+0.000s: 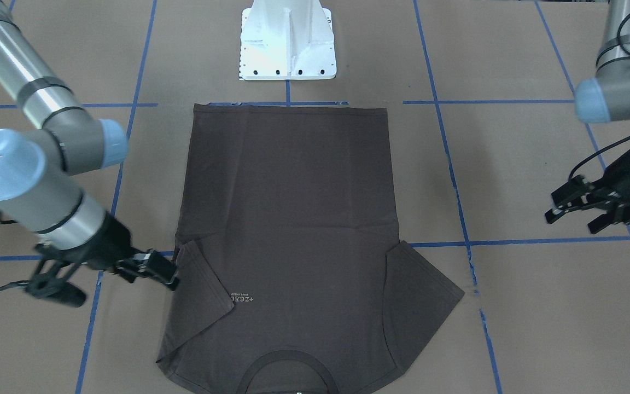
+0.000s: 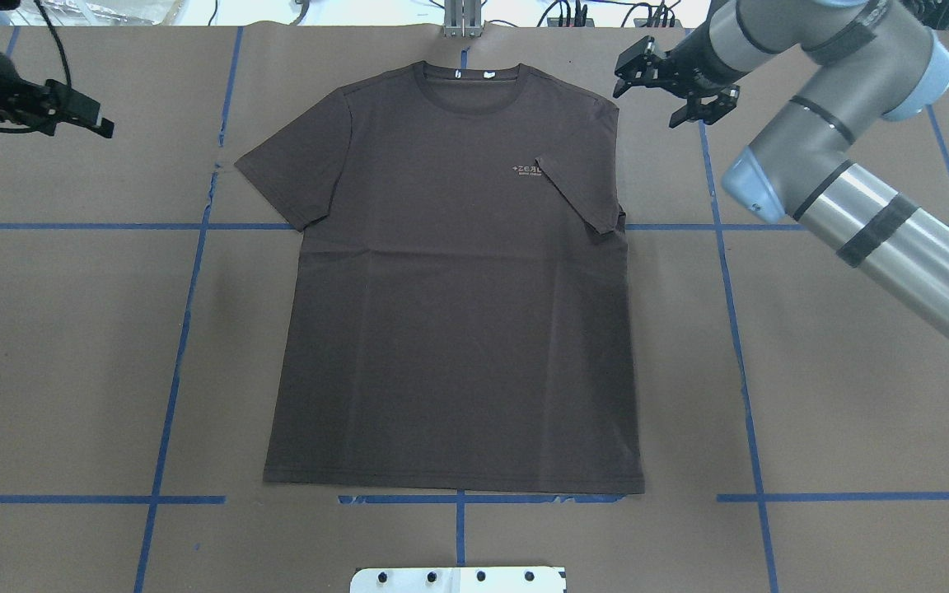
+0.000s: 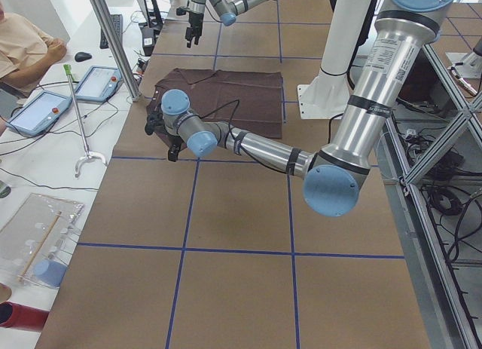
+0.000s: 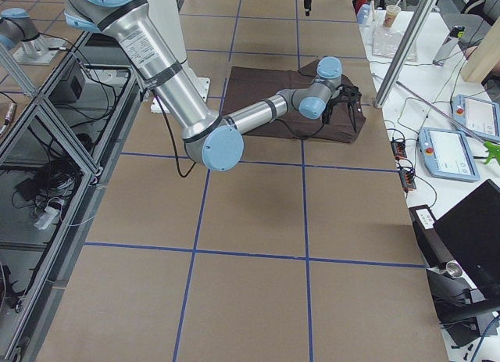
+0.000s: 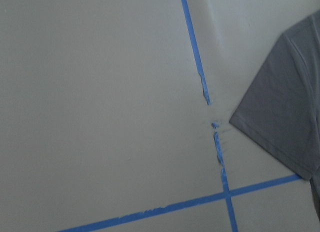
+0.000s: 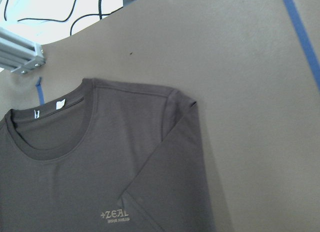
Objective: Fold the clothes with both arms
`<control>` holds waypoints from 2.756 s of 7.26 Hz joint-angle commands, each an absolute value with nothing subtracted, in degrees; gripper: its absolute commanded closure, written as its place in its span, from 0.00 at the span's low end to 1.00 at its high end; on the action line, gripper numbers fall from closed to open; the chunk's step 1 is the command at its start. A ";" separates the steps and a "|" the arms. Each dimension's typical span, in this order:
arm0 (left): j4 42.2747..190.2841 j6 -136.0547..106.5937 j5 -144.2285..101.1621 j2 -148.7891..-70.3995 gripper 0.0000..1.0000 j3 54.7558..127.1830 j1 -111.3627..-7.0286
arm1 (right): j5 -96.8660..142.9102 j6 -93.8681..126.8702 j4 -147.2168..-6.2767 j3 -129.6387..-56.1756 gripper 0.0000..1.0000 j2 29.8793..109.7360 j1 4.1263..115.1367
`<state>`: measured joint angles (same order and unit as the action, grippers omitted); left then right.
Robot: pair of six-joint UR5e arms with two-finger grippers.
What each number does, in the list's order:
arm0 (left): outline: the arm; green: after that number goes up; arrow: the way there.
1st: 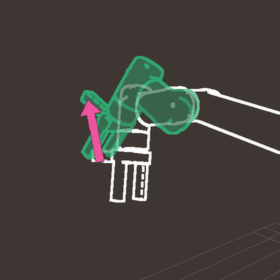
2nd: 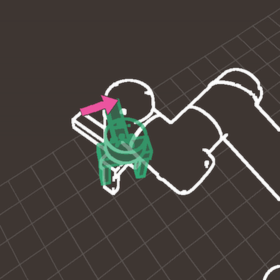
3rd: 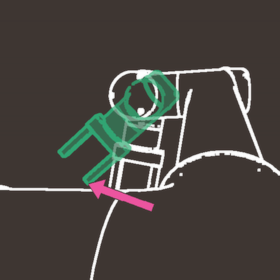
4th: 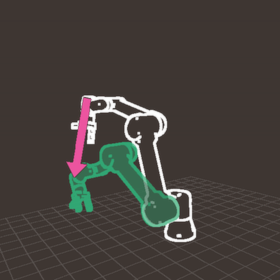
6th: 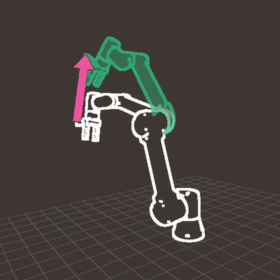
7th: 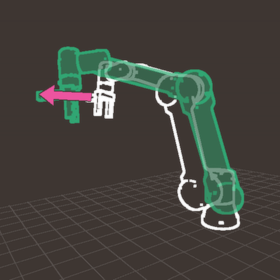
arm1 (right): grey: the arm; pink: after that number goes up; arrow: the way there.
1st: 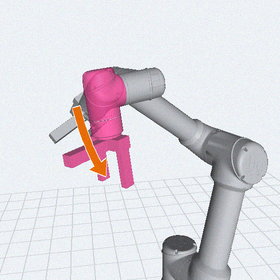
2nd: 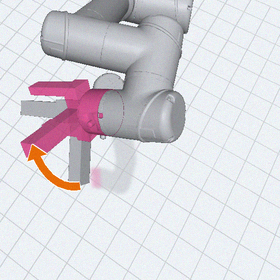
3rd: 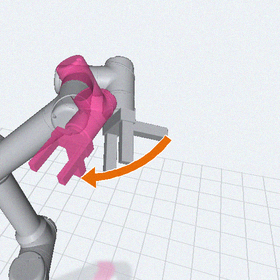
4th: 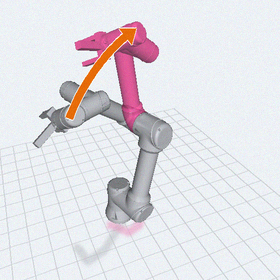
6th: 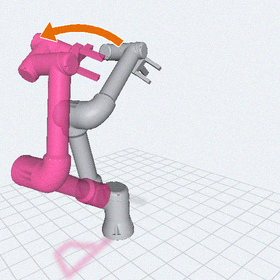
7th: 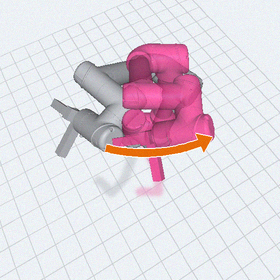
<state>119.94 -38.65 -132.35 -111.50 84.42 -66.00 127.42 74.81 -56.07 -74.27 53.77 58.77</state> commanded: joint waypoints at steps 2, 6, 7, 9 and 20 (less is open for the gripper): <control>121.46 -46.97 -124.72 -118.89 0.01 75.09 -58.66 | 130.08 69.19 -56.78 -74.97 0.00 58.35 64.24; 129.20 -58.18 -115.66 -124.45 0.24 65.31 -51.50 | 129.90 66.88 -56.08 -76.38 0.00 61.61 64.16; 129.20 -57.92 -115.66 -124.98 0.26 64.17 -51.33 | 129.21 66.88 -56.07 -76.20 0.00 61.70 63.99; 129.11 -57.75 -115.23 -125.95 0.32 63.55 -51.33 | 129.03 66.88 -56.07 -76.11 0.00 61.70 63.72; 129.99 -54.58 -111.27 -127.44 0.46 59.68 -51.68 | 128.85 66.80 -56.08 -75.59 0.00 61.44 62.93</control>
<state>129.94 -54.58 -111.26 -127.25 59.89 -51.68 128.85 66.80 -56.11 -75.64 61.49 63.05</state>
